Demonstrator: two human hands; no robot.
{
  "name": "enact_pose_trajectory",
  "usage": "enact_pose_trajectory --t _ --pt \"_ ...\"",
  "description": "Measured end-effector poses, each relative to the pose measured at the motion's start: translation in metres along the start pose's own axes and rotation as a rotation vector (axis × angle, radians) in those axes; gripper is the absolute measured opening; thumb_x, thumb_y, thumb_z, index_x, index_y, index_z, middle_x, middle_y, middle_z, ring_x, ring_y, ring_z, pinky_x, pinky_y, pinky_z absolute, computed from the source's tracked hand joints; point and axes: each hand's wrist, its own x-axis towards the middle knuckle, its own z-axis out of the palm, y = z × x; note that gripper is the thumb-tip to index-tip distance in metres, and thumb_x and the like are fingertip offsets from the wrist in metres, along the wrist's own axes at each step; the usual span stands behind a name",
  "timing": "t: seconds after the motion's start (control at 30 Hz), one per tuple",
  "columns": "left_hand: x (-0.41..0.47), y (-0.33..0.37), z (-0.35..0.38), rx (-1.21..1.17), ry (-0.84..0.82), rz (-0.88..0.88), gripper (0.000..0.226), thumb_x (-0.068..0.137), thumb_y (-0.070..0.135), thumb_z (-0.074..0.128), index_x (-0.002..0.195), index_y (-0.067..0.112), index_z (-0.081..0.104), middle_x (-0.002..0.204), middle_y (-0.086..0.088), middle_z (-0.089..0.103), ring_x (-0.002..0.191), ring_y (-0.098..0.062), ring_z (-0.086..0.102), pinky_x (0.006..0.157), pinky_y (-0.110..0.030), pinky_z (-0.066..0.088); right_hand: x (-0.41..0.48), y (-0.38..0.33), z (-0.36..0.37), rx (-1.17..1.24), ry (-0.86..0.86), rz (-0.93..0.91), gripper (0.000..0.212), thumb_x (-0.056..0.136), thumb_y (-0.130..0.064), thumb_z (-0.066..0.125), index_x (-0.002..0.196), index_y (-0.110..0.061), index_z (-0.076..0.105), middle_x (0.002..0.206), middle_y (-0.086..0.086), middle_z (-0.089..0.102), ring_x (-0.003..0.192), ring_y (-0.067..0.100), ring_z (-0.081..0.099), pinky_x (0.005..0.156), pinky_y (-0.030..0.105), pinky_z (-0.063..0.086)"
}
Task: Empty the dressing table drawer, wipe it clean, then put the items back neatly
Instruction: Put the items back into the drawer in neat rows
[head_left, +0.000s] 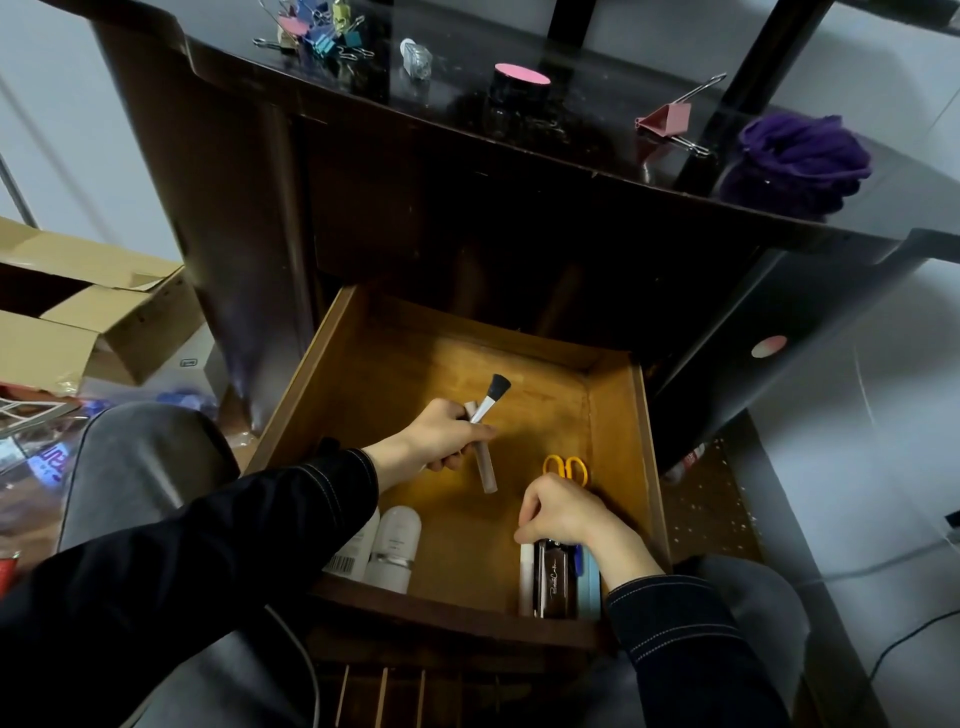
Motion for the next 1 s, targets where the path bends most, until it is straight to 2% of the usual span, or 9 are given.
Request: enact_pose_trajectory --t 0.1,0.17,0.27,0.37,0.47,0.57,0.73,0.83,1.0 --pt "-0.002 0.001 0.0 0.011 -0.001 -0.005 0.027 0.092 0.031 0.071 0.083 0.01 0.058 0.054 0.005 0.051 0.038 -0.009 0.041 0.035 -0.02 0.028 0.0 0.0 0.0 0.007 0.042 0.019 0.011 0.085 -0.033 0.078 0.084 -0.023 0.074 0.086 -0.006 0.072 0.082 0.011 0.068 0.08 0.037 0.061" --pt "-0.004 0.004 -0.001 0.015 -0.027 -0.031 0.026 0.093 0.032 0.07 0.084 0.01 0.058 0.057 0.003 0.05 0.039 -0.009 0.041 0.035 -0.02 0.027 0.001 0.0 -0.003 0.109 0.235 0.027 0.009 0.091 -0.036 0.071 0.088 -0.028 0.07 0.086 -0.009 0.071 0.083 0.008 0.066 0.077 0.034 0.058" --pt "-0.009 0.009 -0.001 -0.048 -0.168 -0.091 0.027 0.095 0.032 0.067 0.087 0.008 0.058 0.059 0.002 0.051 0.043 -0.011 0.041 0.035 -0.02 0.025 -0.001 -0.006 -0.017 0.641 0.448 -0.019 0.006 0.097 -0.029 0.064 0.095 -0.028 0.069 0.088 -0.008 0.072 0.08 0.006 0.064 0.067 0.022 0.049" --pt "-0.014 0.014 0.002 -0.163 -0.316 -0.09 0.028 0.1 0.032 0.06 0.095 0.004 0.059 0.066 0.0 0.05 0.046 -0.011 0.04 0.034 -0.018 0.023 -0.011 -0.011 -0.026 0.925 0.346 -0.089 0.009 0.098 -0.025 0.065 0.102 -0.022 0.072 0.089 0.0 0.074 0.065 0.008 0.062 0.052 0.022 0.047" --pt "-0.019 0.018 0.004 -0.214 -0.333 -0.033 0.027 0.102 0.031 0.057 0.096 0.005 0.057 0.072 -0.002 0.05 0.048 -0.012 0.039 0.034 -0.018 0.023 -0.017 -0.016 -0.026 0.961 0.199 -0.156 0.018 0.096 -0.025 0.069 0.112 -0.017 0.069 0.092 0.001 0.077 0.07 0.01 0.068 0.053 0.024 0.05" --pt "-0.021 0.02 0.005 -0.235 -0.254 0.028 0.019 0.102 0.022 0.057 0.096 0.005 0.056 0.075 -0.004 0.053 0.049 -0.013 0.04 0.037 -0.02 0.022 -0.016 -0.018 -0.027 0.967 0.172 -0.212 0.035 0.093 -0.017 0.073 0.125 -0.014 0.061 0.092 0.005 0.077 0.074 0.015 0.07 0.056 0.025 0.052" --pt "-0.02 0.021 0.005 -0.229 -0.218 0.033 0.017 0.098 0.015 0.062 0.088 0.004 0.055 0.059 0.001 0.053 0.046 -0.012 0.039 0.037 -0.02 0.022 -0.013 -0.017 -0.024 0.956 0.145 -0.199 0.062 0.089 -0.016 0.078 0.138 -0.023 0.042 0.088 0.007 0.076 0.073 0.016 0.07 0.057 0.024 0.053" --pt "-0.019 0.02 0.004 -0.194 -0.261 0.025 0.018 0.098 0.016 0.063 0.088 0.005 0.054 0.061 -0.003 0.046 0.045 -0.011 0.037 0.036 -0.019 0.022 -0.012 -0.017 -0.024 0.954 0.162 -0.195 0.051 0.094 -0.022 0.072 0.137 -0.025 0.044 0.093 0.003 0.077 0.074 0.015 0.071 0.056 0.024 0.053" --pt "-0.017 0.016 0.004 -0.188 -0.344 0.022 0.012 0.098 0.014 0.062 0.094 0.005 0.055 0.061 0.002 0.049 0.045 -0.009 0.038 0.034 -0.018 0.021 -0.013 -0.015 -0.026 0.952 0.379 -0.182 0.025 0.098 -0.022 0.067 0.123 -0.023 0.067 0.099 -0.003 0.074 0.079 0.007 0.069 0.062 0.023 0.055"
